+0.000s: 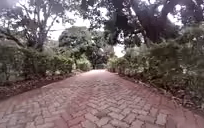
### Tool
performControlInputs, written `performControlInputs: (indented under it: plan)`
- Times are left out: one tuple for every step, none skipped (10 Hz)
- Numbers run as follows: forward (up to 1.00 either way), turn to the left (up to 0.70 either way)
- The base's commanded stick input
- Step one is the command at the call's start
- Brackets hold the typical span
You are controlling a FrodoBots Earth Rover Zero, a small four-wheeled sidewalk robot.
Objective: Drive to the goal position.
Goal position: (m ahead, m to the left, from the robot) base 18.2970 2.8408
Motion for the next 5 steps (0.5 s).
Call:
performControlInputs:
  plan:
    - [0.7, 0.0]
    - [0.7, 0.0]
    - [0.7, 0.0]
    - [0.7, 0.0]
    - [0.7, 0.0]
